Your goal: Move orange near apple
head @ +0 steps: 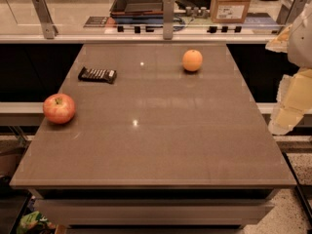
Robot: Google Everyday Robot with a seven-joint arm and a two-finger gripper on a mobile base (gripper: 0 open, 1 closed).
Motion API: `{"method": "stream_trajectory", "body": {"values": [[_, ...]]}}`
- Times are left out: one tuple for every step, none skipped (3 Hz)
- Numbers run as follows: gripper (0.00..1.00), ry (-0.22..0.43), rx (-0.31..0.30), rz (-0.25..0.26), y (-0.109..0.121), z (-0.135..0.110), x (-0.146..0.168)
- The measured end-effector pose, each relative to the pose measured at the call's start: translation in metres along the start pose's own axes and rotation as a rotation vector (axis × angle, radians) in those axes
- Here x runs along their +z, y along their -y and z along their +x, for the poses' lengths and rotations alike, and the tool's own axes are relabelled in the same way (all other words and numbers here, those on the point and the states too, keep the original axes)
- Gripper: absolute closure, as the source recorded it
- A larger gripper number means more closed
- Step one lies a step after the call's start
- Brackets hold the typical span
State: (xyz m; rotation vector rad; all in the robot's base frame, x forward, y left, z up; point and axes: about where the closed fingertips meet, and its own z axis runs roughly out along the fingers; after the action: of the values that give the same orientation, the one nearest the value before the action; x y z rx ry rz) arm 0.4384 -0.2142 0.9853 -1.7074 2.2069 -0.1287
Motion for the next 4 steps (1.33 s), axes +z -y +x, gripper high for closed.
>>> {"method": "stream_trajectory", "body": {"values": [[0.0, 0.0, 0.0, 0.0, 0.0, 0.0, 0.0], [0.0, 0.006, 0.015, 0.021, 0.007, 0.0, 0.0], [0.0, 0.057, 0.081, 0.063, 0.031, 0.004, 0.009], [0.0, 0.161, 0.216, 0.123, 0.062, 0.014, 0.029]]}}
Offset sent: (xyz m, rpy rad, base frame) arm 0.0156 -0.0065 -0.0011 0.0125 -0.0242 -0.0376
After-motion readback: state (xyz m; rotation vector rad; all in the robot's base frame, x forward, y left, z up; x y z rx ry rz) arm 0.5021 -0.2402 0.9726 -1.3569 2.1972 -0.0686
